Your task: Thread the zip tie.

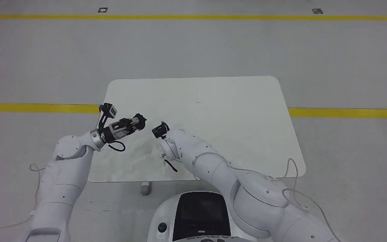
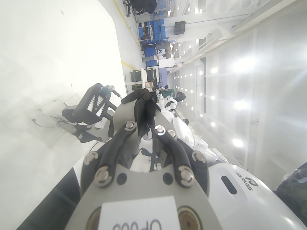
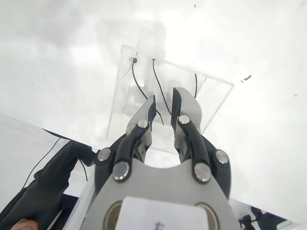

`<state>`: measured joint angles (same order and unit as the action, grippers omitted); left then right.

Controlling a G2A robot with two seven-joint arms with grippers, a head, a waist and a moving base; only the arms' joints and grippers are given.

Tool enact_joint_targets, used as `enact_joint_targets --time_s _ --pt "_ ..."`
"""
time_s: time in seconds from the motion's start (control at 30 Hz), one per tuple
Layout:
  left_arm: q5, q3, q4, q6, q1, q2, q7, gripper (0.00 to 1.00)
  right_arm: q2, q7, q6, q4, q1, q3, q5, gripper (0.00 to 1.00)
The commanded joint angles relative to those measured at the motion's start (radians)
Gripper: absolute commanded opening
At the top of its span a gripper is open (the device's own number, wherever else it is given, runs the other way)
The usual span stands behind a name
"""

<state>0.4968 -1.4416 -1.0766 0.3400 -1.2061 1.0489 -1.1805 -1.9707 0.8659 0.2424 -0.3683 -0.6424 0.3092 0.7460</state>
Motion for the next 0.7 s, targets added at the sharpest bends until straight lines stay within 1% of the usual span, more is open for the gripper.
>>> enact_joint_targets --time_s 0.0,0.03,0.07,0.17,0.47,0.67 --pt "0.0 0.0 0.0 0.0 0.0 0.0 0.0 0.0 0.0 0.004 0.004 -0.002 -0.001 -0.004 0.001 0.1" --pt "0.0 0.0 0.0 0.0 0.0 0.0 0.0 0.0 0.0 0.005 0.006 -0.002 -0.001 -0.006 0.001 0.07" --pt "0.0 0.0 0.0 0.0 0.0 0.0 0.0 0.0 0.0 0.006 0.006 -0.003 -0.001 -0.008 0.0 0.07" --pt "0.0 0.0 0.0 0.0 0.0 0.0 0.0 0.0 0.0 0.009 0.01 -0.001 -0.002 -0.011 -0.004 0.0" --pt "0.0 0.0 0.0 0.0 0.0 0.0 0.0 0.0 0.001 0.017 0.028 -0.005 0.009 -0.015 -0.016 0.0" --pt "0.0 0.0 0.0 0.0 0.0 0.0 0.0 0.0 0.002 0.04 0.024 -0.036 0.034 -0.01 -0.014 0.0"
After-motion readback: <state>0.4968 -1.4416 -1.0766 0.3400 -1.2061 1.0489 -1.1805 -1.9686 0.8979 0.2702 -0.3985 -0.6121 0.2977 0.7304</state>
